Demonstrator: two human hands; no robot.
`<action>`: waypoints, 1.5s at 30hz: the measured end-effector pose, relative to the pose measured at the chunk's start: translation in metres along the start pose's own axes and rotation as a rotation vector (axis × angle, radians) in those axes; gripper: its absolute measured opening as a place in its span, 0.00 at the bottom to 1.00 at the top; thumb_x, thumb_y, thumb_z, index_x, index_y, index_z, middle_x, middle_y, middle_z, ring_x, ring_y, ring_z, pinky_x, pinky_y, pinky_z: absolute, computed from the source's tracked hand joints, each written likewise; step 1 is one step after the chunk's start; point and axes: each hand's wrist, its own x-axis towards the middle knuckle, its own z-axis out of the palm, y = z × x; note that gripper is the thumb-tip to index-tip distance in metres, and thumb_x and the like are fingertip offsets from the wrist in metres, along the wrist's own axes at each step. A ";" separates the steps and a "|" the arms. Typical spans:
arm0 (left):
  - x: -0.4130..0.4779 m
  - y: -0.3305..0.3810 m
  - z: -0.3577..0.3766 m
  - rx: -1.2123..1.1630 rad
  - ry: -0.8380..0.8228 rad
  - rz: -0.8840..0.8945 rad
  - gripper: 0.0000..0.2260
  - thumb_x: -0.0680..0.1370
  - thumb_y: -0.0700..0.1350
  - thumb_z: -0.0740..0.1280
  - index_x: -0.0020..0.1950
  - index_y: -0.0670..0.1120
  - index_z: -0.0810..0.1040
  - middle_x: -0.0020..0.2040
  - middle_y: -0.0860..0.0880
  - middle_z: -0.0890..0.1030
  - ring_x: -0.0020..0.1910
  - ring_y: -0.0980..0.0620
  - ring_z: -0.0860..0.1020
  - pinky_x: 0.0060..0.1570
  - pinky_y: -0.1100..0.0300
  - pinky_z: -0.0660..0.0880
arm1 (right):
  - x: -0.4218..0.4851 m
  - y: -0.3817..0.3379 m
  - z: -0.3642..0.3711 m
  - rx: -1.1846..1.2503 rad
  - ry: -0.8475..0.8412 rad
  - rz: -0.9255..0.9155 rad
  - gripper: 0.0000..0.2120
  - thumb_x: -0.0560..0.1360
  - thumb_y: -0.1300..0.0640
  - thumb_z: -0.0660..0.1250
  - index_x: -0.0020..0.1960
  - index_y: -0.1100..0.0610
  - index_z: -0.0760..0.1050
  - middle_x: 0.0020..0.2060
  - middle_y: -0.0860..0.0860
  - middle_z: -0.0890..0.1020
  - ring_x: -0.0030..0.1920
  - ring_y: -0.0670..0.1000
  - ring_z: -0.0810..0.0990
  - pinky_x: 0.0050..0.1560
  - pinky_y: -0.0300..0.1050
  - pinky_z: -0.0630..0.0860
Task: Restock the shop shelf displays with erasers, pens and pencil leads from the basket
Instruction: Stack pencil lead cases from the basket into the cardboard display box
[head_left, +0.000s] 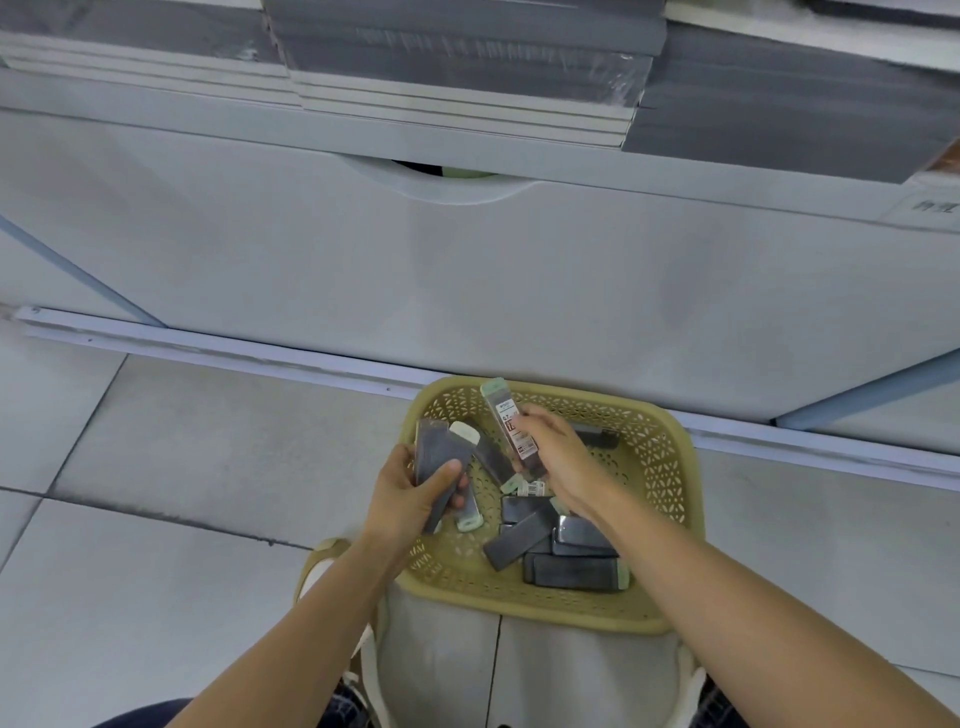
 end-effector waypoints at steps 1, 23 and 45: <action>0.000 -0.001 0.003 0.014 -0.012 0.000 0.09 0.77 0.38 0.70 0.54 0.42 0.72 0.36 0.45 0.83 0.29 0.52 0.79 0.32 0.61 0.78 | 0.000 0.000 0.000 -0.005 -0.031 -0.022 0.11 0.82 0.55 0.60 0.60 0.59 0.74 0.37 0.54 0.76 0.30 0.47 0.73 0.28 0.37 0.68; 0.006 0.008 0.008 0.027 -0.080 -0.192 0.22 0.64 0.38 0.78 0.56 0.42 0.77 0.45 0.44 0.83 0.40 0.50 0.81 0.39 0.59 0.78 | 0.004 0.010 -0.010 -0.100 -0.122 -0.091 0.15 0.73 0.65 0.71 0.57 0.56 0.76 0.44 0.51 0.85 0.39 0.46 0.80 0.33 0.37 0.75; 0.005 0.021 -0.005 0.131 -0.201 -0.323 0.14 0.72 0.32 0.72 0.57 0.33 0.78 0.51 0.35 0.83 0.44 0.45 0.84 0.42 0.57 0.83 | 0.000 -0.013 -0.032 -0.155 -0.011 -0.102 0.11 0.72 0.59 0.74 0.54 0.55 0.79 0.35 0.49 0.84 0.31 0.43 0.79 0.27 0.33 0.72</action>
